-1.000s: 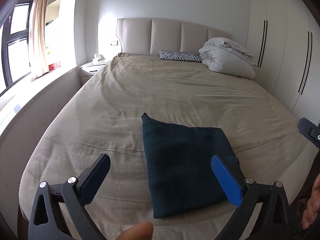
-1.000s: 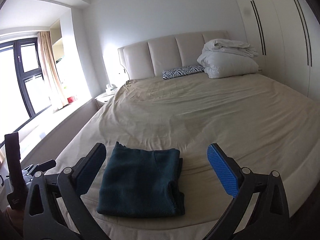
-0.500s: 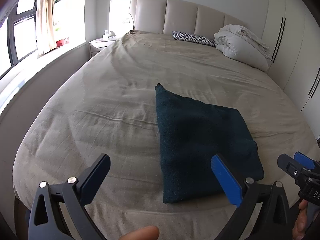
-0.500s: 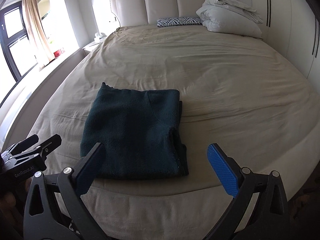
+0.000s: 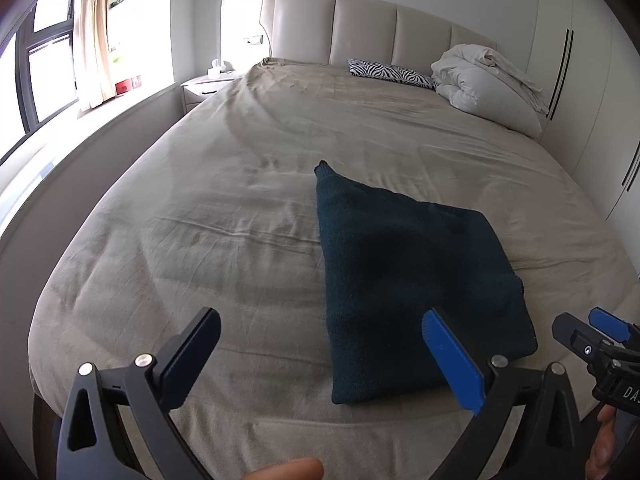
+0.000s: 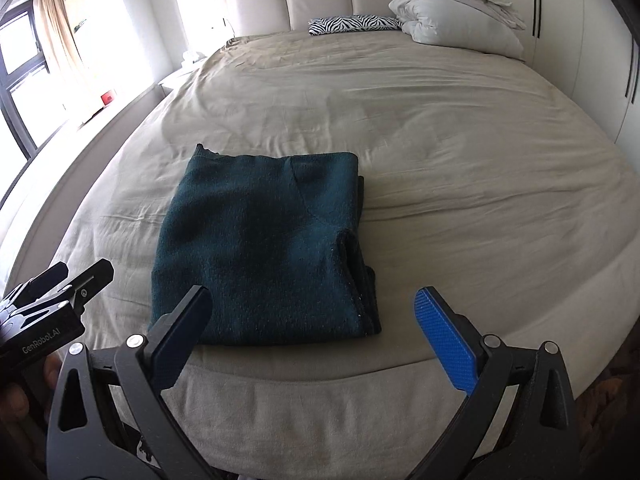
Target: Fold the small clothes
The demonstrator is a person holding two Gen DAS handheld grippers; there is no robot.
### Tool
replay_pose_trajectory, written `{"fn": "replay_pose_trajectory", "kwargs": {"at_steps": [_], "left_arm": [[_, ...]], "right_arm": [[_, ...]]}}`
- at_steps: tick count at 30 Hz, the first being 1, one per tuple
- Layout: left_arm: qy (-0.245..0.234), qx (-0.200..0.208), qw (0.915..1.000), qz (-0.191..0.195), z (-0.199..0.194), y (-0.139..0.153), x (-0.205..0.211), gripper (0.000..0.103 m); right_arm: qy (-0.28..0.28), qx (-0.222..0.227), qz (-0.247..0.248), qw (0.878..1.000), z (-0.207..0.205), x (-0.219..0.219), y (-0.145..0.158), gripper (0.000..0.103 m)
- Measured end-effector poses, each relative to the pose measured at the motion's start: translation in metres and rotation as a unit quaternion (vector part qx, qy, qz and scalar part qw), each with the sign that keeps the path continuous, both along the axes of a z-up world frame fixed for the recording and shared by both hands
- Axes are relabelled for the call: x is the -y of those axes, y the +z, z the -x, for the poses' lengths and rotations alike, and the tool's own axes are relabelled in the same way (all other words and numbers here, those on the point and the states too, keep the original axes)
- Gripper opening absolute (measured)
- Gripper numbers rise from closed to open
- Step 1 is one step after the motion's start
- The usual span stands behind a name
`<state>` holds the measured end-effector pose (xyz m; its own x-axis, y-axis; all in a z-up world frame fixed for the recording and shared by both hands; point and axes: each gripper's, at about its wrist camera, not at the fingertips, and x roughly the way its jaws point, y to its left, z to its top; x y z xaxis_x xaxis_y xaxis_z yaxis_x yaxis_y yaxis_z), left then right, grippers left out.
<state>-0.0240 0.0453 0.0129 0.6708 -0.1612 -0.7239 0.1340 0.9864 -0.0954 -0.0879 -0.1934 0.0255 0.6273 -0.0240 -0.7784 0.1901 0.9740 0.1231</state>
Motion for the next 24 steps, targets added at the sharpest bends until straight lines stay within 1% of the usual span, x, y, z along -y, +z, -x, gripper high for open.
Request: {"fn": "replay_pose_trajectory", "kwargs": {"at_steps": [24], "left_arm": [[0.0, -0.001, 1.0, -0.002, 0.001, -0.0005, 0.0008, 0.103]], "right_arm": [[-0.001, -0.008, -0.01, 1.0, -0.0001, -0.0003, -0.0086, 0.103]]}}
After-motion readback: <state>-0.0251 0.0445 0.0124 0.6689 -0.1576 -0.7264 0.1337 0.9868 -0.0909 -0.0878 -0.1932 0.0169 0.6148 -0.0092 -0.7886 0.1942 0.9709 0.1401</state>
